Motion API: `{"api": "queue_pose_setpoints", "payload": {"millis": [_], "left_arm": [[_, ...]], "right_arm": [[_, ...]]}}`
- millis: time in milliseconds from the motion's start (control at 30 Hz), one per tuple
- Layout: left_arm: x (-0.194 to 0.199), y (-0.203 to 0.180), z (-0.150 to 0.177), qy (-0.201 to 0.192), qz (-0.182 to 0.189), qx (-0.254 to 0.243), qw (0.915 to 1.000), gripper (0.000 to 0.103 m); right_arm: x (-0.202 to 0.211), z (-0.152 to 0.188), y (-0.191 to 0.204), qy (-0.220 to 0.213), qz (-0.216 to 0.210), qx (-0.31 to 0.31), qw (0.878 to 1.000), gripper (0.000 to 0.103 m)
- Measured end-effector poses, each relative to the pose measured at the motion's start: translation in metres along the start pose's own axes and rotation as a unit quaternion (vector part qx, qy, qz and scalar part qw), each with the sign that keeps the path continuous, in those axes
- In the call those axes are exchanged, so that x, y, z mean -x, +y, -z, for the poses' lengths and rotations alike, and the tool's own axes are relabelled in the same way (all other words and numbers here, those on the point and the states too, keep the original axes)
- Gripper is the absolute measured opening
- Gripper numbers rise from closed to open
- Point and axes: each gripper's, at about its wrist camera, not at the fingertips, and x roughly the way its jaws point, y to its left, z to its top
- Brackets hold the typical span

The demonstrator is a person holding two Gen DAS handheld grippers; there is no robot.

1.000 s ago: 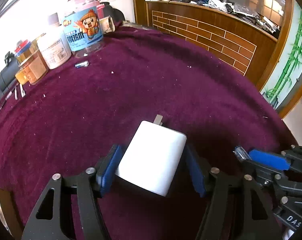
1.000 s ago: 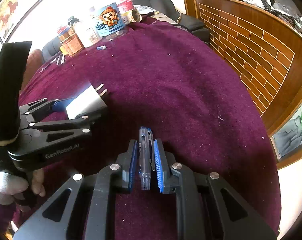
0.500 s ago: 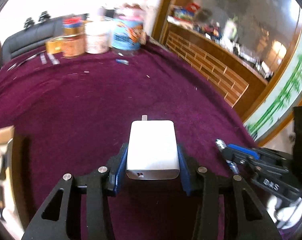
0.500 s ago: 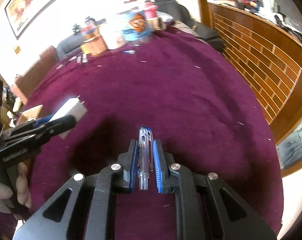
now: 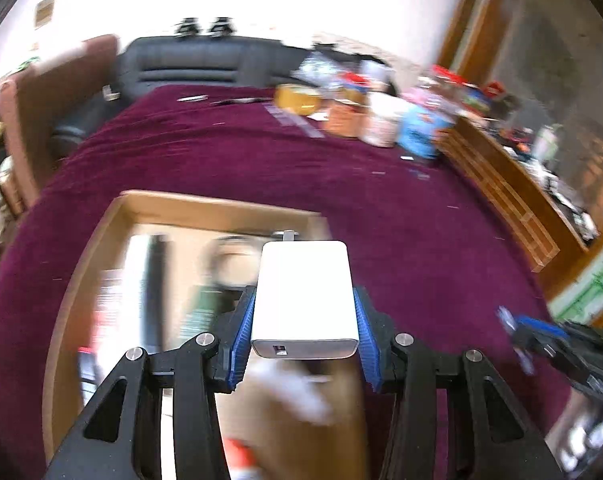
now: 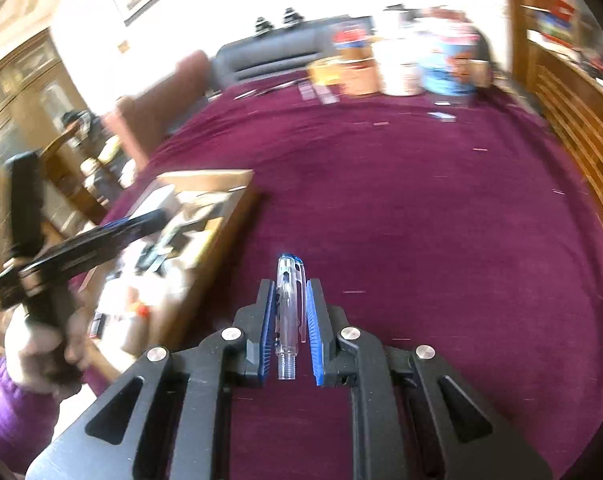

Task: Organize rigid objects
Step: 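Carry the charger and clear pen into the box and open both tools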

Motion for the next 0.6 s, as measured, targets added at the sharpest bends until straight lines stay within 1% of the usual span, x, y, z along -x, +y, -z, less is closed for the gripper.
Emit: {"api": "queue_pose_setpoints", "payload": {"millis": [67,133,233,300,400,467,533,600], "left_arm": [[-0.008,0.023,-0.004,0.005,-0.013,0.018,0.9997,0.04],[-0.02,0.043,-0.01,0.016,-0.017,0.039,0.999,0.04],[-0.036,0.063,-0.011,0.037,-0.009,0.066,0.9971,0.04],[-0.043,0.069,-0.01,0.045,-0.007,0.074,0.9962,0.04],[-0.056,0.071,-0.011,0.055,-0.008,0.078,0.9954,0.04],[-0.058,0.074,-0.011,0.055,-0.011,0.077,0.9955,0.04],[-0.06,0.077,-0.014,0.057,-0.017,0.08,0.995,0.04],[-0.061,0.083,-0.016,0.061,-0.013,0.089,0.9941,0.04]], "right_arm": [[-0.013,0.0,0.023,0.015,-0.024,0.013,1.0,0.013],[-0.029,0.001,0.048,0.033,-0.047,0.028,0.998,0.013],[-0.051,0.006,0.08,0.057,-0.067,0.049,0.995,0.014],[-0.065,0.01,0.098,0.073,-0.077,0.062,0.992,0.014],[-0.083,0.015,0.119,0.091,-0.079,0.08,0.989,0.014],[-0.095,0.016,0.127,0.101,-0.075,0.09,0.988,0.014],[-0.108,0.017,0.131,0.112,-0.07,0.092,0.987,0.014],[-0.116,0.021,0.133,0.121,-0.06,0.094,0.986,0.014]]}}
